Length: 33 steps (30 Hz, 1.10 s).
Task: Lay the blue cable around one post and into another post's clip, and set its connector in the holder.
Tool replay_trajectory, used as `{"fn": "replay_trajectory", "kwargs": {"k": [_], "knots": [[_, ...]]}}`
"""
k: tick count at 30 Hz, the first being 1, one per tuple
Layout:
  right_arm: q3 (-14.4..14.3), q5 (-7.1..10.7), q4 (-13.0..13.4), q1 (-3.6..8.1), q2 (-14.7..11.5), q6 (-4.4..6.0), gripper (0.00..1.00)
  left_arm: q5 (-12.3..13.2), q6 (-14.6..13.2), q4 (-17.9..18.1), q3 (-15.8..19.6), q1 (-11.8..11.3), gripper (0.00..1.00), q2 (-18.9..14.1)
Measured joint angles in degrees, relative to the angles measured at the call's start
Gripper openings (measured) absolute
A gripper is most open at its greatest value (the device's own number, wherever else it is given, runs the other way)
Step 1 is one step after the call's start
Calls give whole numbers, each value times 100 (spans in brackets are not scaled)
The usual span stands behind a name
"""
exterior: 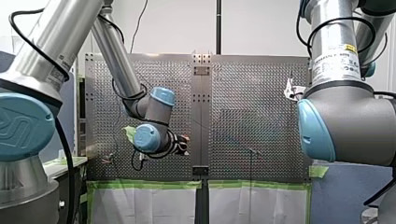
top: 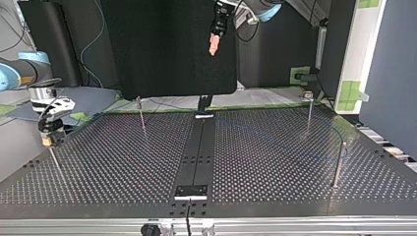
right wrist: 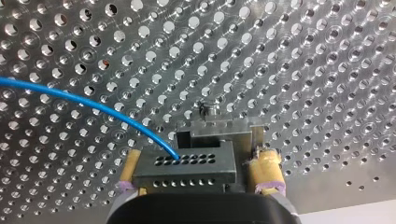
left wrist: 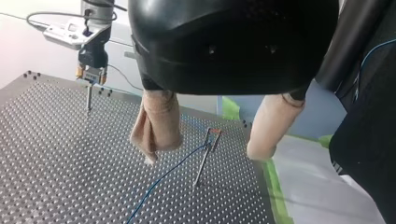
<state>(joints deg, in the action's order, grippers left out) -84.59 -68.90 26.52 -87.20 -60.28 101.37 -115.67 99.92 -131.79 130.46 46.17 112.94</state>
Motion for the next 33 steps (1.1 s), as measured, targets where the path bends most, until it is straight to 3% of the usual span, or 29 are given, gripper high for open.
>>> {"fn": "replay_trajectory", "kwargs": {"k": [5,17,33], "knots": [[0,0,0,0,0,0,100,-275,14,278,-56,133,100,274],[0,-1,0,0,0,0,100,-654,81,826,-91,3,100,396],[0,0,0,0,0,0,100,-581,82,1643,-94,-124,100,394]]}}
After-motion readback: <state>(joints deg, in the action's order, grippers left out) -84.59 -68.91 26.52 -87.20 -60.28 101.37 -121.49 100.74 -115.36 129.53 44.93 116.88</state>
